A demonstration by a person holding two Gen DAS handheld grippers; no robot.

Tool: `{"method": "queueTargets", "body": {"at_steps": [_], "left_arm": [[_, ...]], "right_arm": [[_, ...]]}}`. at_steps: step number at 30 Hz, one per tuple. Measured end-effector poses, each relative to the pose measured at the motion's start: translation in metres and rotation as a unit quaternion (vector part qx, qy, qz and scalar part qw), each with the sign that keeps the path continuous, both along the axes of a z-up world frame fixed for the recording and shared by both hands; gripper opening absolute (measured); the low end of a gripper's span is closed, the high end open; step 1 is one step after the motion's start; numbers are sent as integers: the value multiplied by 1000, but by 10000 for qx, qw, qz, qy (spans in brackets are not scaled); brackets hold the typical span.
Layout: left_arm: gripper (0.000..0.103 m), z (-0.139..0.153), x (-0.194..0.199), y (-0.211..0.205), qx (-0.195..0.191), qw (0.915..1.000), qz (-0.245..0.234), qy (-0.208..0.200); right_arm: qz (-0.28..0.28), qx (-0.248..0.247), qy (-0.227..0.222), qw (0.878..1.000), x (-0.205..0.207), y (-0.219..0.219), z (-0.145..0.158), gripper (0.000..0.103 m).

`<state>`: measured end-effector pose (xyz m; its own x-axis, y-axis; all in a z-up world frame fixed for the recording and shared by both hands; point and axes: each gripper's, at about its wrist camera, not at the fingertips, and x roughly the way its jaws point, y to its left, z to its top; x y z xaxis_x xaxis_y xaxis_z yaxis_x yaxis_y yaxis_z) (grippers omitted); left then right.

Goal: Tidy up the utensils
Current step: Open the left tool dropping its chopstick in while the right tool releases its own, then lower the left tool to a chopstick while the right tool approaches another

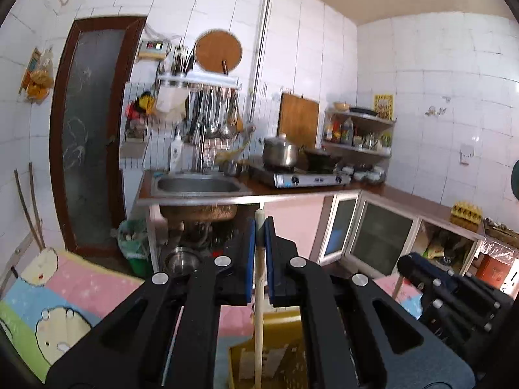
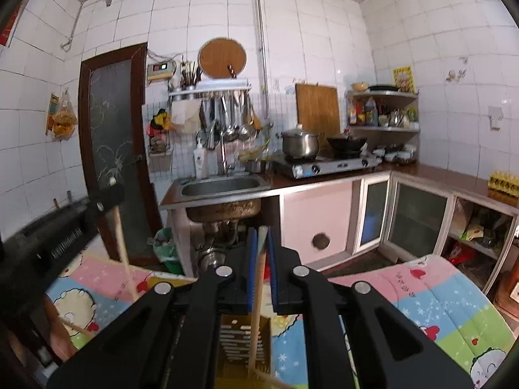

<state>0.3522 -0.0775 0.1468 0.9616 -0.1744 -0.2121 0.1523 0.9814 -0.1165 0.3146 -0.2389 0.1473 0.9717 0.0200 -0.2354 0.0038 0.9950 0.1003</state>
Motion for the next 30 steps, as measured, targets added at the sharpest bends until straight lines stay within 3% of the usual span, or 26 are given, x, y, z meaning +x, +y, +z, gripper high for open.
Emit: {"method": "queueTargets", "body": {"at_steps": [1,2,3,4,7,9,16,25,30], "left_arm": [[5,-1,-1,3,-12,10000,31,46],[7,0,-2,5,-20,10000,46,73],[18,1,-6,8,-19,9999,32,126],[36,3,-9,11,-22,9999,23,162],[72,14,-30,24,-74,9997,44,213],[86,18,-44,33,-99,9994,70,312],[98,-2,-96,58,59,9956,91,928],[98,-84,-133,57,356,9815,43,1880],[98,-124,-135,52,380,9704,-71,2385]], "right_arm": [[-23,-18,13,10000,-1,0,1,9],[-51,-42,0,10000,-5,0,4,20],[-69,-40,-12,10000,-9,-1,8,32],[-78,-24,-19,10000,-12,-1,11,52],[-150,-46,-55,9999,-30,-3,24,55],[-167,-74,29,9998,-45,-5,28,58],[-136,235,542,9982,-99,-13,-4,66],[-176,79,1495,9886,-132,-1,-94,66],[-294,37,1835,9826,-140,0,-123,66]]}}
